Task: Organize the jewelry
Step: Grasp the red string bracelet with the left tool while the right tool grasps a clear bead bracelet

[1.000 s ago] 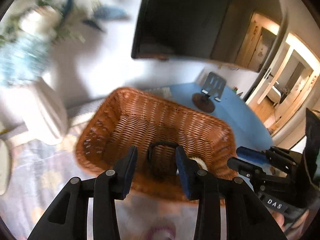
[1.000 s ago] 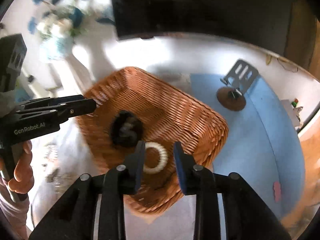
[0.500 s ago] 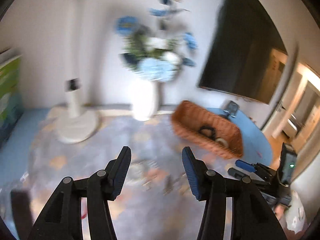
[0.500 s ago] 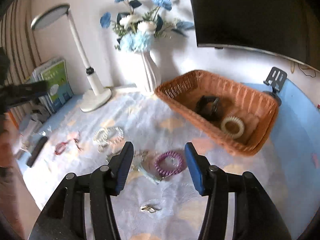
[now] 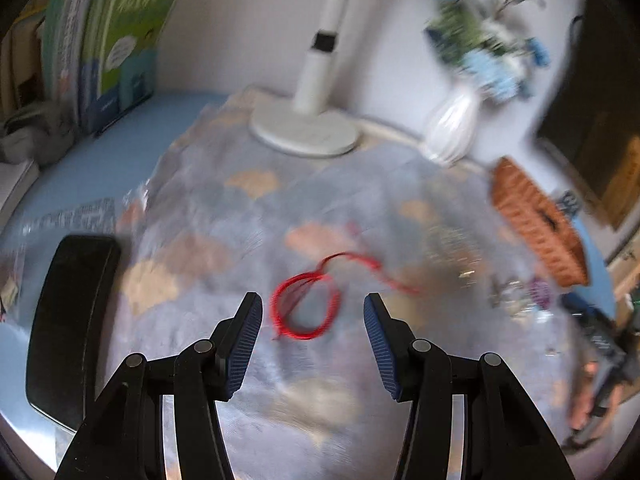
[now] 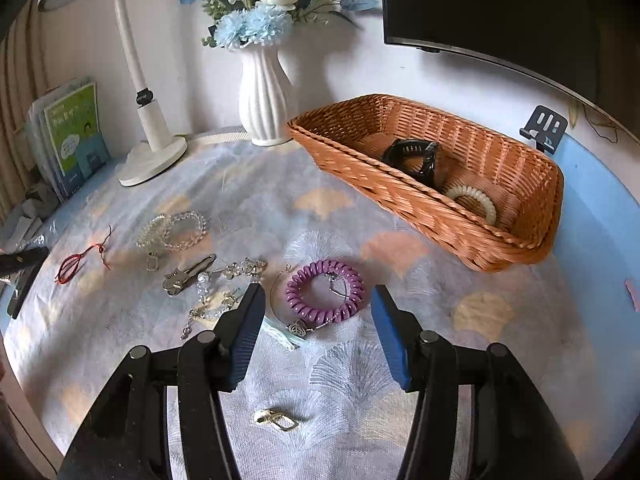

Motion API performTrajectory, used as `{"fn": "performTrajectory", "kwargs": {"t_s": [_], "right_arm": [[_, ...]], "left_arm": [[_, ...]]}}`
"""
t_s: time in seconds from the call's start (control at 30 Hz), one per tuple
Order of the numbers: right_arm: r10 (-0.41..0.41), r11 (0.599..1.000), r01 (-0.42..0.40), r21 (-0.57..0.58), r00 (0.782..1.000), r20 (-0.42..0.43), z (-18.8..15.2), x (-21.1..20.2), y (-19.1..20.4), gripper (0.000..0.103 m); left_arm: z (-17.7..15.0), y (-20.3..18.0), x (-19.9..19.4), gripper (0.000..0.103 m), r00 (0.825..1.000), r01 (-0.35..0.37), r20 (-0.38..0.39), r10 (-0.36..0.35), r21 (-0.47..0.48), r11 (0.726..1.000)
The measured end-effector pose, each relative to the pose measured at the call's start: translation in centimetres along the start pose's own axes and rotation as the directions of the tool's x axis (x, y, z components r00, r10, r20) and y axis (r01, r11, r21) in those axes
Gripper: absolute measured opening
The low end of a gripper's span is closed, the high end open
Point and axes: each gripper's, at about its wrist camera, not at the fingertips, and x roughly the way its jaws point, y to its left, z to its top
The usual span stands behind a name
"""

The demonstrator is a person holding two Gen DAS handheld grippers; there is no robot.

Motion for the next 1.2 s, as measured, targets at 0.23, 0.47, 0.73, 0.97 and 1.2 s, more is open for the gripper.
{"fn": "performTrajectory", "kwargs": {"t_s": [0.23,0.47,0.73,0.97,1.2], "right_arm": [[0.116,0.99,-0.123,-0.076,0.99,-0.081,4.1,0.3,4.9,0.058],[0.227,0.966,-0.245,-0.076,0.955,-0.189,7.6,6.2,10.4,0.057],[0.244,0.963,-0.268,-0.027,0.911,-0.333,7.9,13.6,13.9,0.037],[0.136,0.968,-0.189,-0.166,0.949,-0.285,7.3,13.5,15.6,0.014],[0.189,0.963,-0.229,-0.142,0.949,-0.251,7.6,11.1,14.6,0.013]], "left_arm": [[-0.8,1.1,1.7,0.054,0.999,-0.051,0.0,0.051,0.001,0.999],[-0.6,2.1,1.9,0.054,1.0,-0.01,-0.011,0.01,-0.037,0.999],[-0.6,2.3,2.3,0.037,0.997,0.055,-0.041,-0.057,-0.054,0.997],[-0.6,1.2,2.8,0.008,0.999,-0.026,-0.046,0.026,-0.008,1.0],[-0.7,0.4,1.9,0.005,1.0,0.012,-0.008,-0.012,0.036,0.999]]}}
